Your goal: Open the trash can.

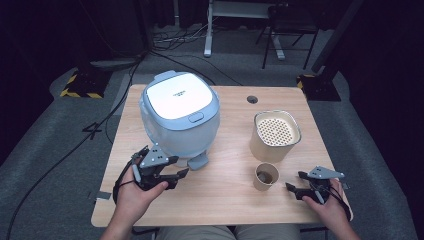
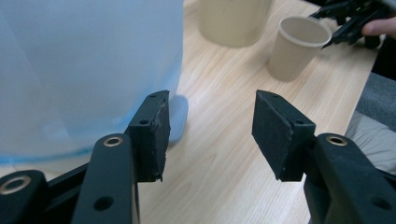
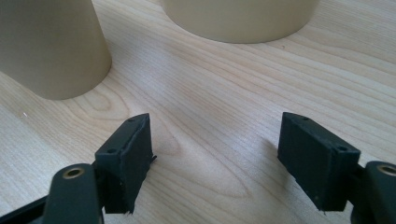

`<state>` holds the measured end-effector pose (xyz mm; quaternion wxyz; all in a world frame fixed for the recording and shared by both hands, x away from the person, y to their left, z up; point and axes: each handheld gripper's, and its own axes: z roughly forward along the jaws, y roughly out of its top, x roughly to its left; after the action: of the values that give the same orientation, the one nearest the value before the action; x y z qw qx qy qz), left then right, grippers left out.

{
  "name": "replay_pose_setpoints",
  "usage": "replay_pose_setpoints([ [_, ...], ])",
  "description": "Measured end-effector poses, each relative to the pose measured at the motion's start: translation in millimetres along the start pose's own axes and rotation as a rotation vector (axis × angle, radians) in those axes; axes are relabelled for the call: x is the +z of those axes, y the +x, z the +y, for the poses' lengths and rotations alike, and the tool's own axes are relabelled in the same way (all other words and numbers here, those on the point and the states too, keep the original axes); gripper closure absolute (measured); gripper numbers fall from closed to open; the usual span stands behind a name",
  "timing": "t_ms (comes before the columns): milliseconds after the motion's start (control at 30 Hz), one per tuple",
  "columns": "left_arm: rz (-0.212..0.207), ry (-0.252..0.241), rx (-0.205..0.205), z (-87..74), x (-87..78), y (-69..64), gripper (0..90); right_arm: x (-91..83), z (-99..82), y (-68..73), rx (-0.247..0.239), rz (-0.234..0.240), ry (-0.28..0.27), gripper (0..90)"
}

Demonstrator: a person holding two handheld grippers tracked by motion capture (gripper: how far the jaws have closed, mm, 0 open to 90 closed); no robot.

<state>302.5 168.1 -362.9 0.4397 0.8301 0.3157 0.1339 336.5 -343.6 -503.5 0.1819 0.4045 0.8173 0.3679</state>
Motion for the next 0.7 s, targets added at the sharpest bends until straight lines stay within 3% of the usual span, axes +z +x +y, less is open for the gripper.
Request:
replay_pose_setpoints([
  [167, -0.075, -0.094, 0.014, 16.6, -12.4, 1.2, 45.2, 0.0, 0.0, -0.1, -0.001, 0.001, 0.000, 26.6],
  [367, -0.135, -0.166, 0.059, 34.9, -18.5, 7.7, 48.2, 0.0, 0.0, -0.1, -0.001, 0.001, 0.000, 26.6],
  [533, -0.202, -0.253, 0.080, 47.2, -21.8, 15.0, 55.9, 0.0, 0.0, -0.1, -0.001, 0.001, 0.000, 26.6],
  [700, -0.252, -0.289, 0.103, 60.5, -21.3, 23.4, 63.5, 0.0, -0.1, -0.1, -0.001, 0.001, 0.000, 26.6],
])
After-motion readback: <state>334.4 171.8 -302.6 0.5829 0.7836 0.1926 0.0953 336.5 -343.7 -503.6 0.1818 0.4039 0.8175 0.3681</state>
